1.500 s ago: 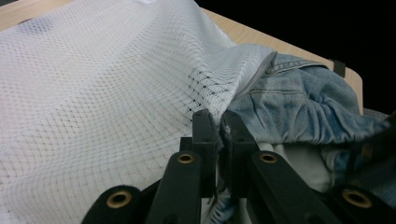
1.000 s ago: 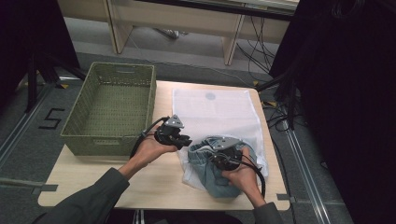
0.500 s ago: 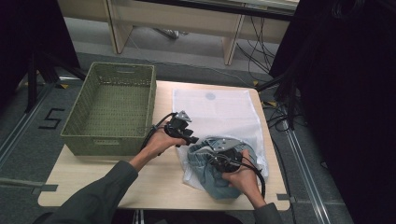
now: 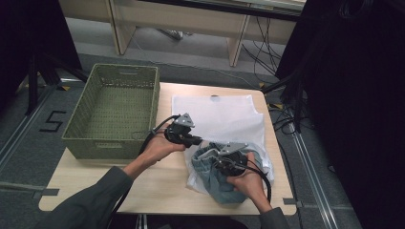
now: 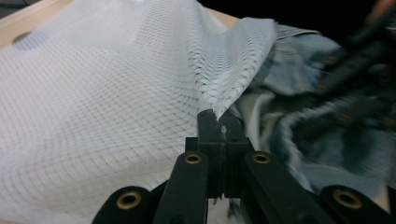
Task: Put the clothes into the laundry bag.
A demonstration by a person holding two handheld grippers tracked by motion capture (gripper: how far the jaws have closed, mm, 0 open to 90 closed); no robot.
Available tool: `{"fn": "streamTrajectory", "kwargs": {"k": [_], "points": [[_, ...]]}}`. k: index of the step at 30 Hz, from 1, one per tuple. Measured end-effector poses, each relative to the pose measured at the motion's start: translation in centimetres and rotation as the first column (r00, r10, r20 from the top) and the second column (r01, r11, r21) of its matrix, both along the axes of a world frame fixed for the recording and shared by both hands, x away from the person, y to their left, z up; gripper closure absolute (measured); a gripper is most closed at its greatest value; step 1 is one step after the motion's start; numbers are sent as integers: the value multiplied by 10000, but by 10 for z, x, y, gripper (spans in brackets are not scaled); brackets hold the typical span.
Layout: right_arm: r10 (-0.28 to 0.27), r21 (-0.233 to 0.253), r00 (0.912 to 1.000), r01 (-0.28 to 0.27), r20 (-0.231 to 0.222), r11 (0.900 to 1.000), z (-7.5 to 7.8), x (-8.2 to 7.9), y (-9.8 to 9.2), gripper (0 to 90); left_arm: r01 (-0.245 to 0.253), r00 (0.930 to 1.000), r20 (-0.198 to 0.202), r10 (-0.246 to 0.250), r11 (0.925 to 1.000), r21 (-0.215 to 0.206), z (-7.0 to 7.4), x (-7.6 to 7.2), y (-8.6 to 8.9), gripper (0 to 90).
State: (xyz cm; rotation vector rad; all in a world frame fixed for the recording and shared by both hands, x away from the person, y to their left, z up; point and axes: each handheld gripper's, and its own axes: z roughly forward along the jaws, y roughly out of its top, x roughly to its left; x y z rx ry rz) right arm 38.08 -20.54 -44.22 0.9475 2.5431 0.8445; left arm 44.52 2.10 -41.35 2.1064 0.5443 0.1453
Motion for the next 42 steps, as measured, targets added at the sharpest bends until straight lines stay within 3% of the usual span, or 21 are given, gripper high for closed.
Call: {"fn": "streamTrajectory", "kwargs": {"k": [5,8,11,13,17,19,20,24,26,27,28,29,30,31,32,33,35,36,37,39,42], "points": [[-859,416,9922,825,898,9957,13,17,0,844,170,9999,6,-170,9995,-253,2,-10,7,888],[-1611,451,9748,1559,1547,9867,22,32,-3,845,11,9999,-170,-21,9980,-626,5,-5,9,888],[-1783,250,9754,1765,1293,9840,12,40,-3,844,19,9995,-326,-40,9980,-637,4,-4,8,888],[-1748,-419,9803,1792,914,9829,-19,49,3,839,62,9993,-371,-77,9991,-419,-4,-5,5,883],[-1913,-250,9785,1937,777,9807,-17,49,4,833,57,9975,-705,-81,9994,-335,-14,-9,7,804],[-1827,-195,9799,1848,803,9826,-15,48,3,829,-138,9980,-619,132,9999,-98,-19,-15,10,659],[-1827,-195,9799,1848,803,9826,-15,48,3,829,-360,9977,-573,363,9993,66,-20,-19,12,659],[-1858,-47,9797,1867,751,9824,-15,48,4,818,-971,9922,-763,982,9951,178,-28,-39,23,477],[-1740,-11,9814,1747,809,9846,-14,48,3,800,-906,9888,-1113,997,9923,842,-40,-47,25,395],[-1740,-11,9814,1747,809,9846,-14,48,3,800,-1031,9860,-1227,1132,9909,862,-48,-51,24,395],[-1710,39,9819,1713,819,9852,-12,48,3,790,-729,9825,-1590,970,9858,1514,-62,-55,21,368],[-1803,121,9813,1799,671,9836,-11,47,4,787,-729,9825,-1590,970,9858,1514,-62,-55,21,351],[-1799,164,9814,1792,677,9837,-10,46,4,783,-452,9839,-1615,765,9809,1891,-68,-55,19,343],[-1815,198,9813,1806,645,9834,-10,45,4,779,-588,9795,-1795,916,9819,1799,-79,-56,9,336],[-1695,155,9825,1688,775,9855,-10,46,4,774,-427,9827,-1668,800,9754,2162,-82,-55,6,336],[-1667,155,9834,1660,712,9860,-9,46,4,770,-427,9827,-1668,800,9754,2162,-82,-55,6,359],[-1686,173,9834,1678,664,9857,-8,45,4,751,-224,9878,-1433,604,9671,2532,-88,-52,0,468],[-1719,202,9829,1710,663,9851,-8,45,4,733,-345,9939,-922,602,9655,2580,-90,-51,-3,551],[-1704,206,9829,1694,698,9853,-7,45,4,707,-359,9953,-770,584,9631,2668,-89,-50,-2,633],[-1730,473,9830,1702,609,9843,-4,44,4,629,-365,9964,-639,556,9623,2695,-90,-51,-1,752],[-1627,777,9852,1584,535,9843,11,33,3,504,-284,9964,-689,489,9617,2728,-89,-51,1,826]]}}
